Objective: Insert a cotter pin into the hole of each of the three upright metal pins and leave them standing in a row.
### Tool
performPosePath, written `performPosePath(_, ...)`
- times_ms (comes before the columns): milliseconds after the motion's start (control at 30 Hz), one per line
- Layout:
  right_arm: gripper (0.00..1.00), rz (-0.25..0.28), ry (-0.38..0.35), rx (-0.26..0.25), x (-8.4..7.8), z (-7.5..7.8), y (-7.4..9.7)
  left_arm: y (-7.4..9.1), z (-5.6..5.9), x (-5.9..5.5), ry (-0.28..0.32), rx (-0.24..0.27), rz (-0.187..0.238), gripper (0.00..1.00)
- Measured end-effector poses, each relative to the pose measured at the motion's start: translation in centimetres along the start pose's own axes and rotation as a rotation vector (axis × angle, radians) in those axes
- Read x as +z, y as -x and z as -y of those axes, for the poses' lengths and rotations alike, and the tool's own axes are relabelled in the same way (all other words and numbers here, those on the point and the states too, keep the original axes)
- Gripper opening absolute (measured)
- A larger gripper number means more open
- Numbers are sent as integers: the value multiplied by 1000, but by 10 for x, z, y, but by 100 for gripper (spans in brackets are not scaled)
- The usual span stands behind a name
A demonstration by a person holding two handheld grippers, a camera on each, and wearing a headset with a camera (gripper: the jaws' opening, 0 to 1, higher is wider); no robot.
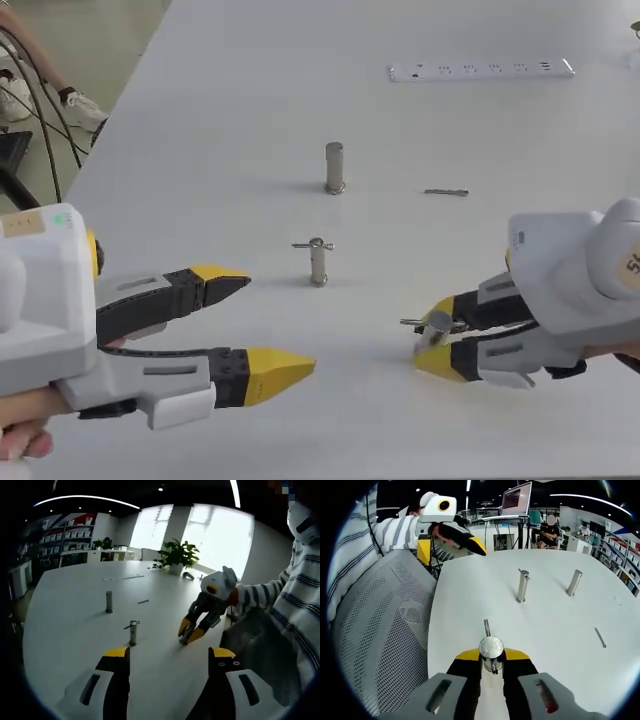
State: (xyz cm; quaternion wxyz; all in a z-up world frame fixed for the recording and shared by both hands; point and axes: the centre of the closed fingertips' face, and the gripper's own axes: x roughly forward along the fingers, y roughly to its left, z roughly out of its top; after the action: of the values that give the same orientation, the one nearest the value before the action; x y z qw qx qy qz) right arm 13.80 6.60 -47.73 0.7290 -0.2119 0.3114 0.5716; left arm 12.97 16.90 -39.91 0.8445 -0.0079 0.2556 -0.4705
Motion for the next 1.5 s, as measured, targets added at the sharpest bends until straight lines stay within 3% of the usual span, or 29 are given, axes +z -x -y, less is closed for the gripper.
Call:
performPosePath(700,9,21,-27,0,2,4,0,7,-2,-8,12,5,-23,60)
performPosePath(1233,9,4,34,13,9,11,2,5,1,-14,24,6,-28,61)
performPosePath(1500,9,21,56,-12,24,34,2,4,0,-17,18,13,-40,60)
